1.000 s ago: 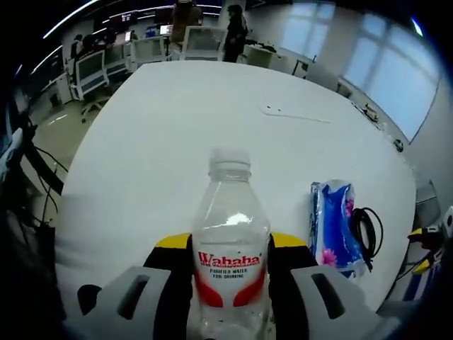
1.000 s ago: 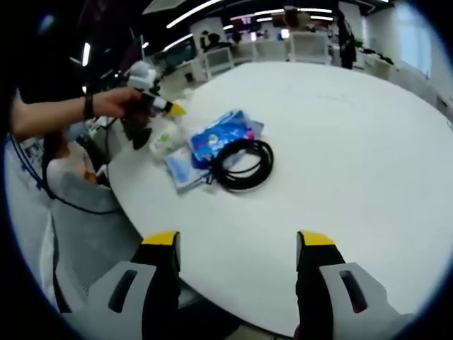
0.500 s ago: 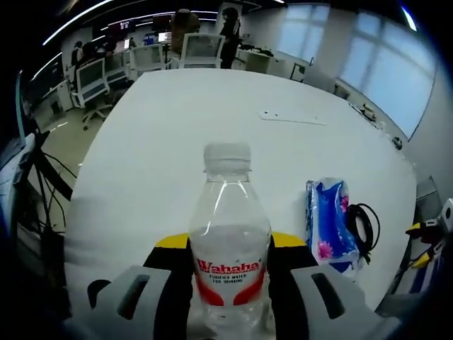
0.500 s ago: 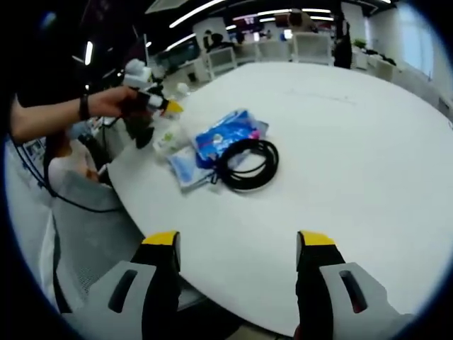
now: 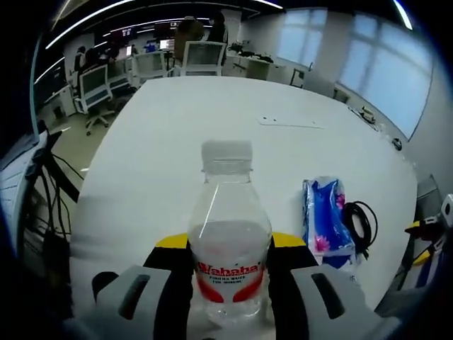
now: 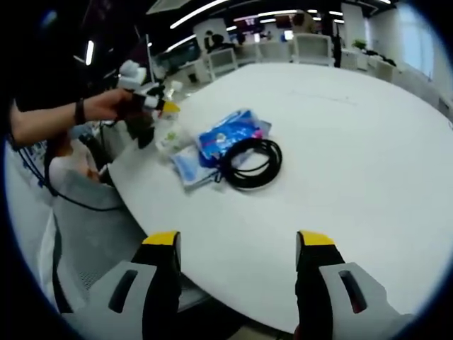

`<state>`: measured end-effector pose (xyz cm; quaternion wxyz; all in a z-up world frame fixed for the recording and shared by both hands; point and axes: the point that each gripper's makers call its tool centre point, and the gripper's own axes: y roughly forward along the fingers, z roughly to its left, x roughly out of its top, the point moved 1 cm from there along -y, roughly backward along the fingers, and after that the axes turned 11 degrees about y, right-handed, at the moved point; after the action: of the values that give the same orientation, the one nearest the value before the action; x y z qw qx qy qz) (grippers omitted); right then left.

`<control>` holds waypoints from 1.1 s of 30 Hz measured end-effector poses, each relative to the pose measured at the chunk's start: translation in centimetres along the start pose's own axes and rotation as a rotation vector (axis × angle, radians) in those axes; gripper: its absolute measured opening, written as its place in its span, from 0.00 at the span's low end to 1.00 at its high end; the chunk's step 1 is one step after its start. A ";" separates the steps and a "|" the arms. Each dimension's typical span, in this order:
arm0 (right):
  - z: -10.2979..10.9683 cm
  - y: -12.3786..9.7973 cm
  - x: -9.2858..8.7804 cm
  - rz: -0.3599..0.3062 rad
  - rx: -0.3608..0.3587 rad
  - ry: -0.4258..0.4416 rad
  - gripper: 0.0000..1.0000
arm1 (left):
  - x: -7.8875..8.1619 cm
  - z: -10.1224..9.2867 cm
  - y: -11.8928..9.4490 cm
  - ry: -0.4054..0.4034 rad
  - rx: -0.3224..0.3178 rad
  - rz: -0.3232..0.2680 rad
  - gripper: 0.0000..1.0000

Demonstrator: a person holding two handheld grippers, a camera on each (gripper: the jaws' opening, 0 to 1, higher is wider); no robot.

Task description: Arrange the tabletop items into an orderly group along one side of the table until the central work area is clear of visible clutter.

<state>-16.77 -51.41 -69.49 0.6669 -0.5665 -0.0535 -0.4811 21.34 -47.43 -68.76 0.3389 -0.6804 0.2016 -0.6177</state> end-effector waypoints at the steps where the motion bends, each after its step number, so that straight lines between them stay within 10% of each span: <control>1: 0.0 0.0 0.0 0.000 0.000 -0.002 0.64 | 0.0 0.0 -0.1 0.002 0.001 -0.001 0.40; 33: 1.0 0.3 0.3 -0.011 0.019 -0.031 0.64 | -3.0 -1.2 -4.8 0.007 0.080 -0.072 0.40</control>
<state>-15.87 -50.81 -69.17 0.6689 -0.5672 -0.0716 -0.4751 19.03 -42.28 -67.50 0.3426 -0.6711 0.1531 -0.6394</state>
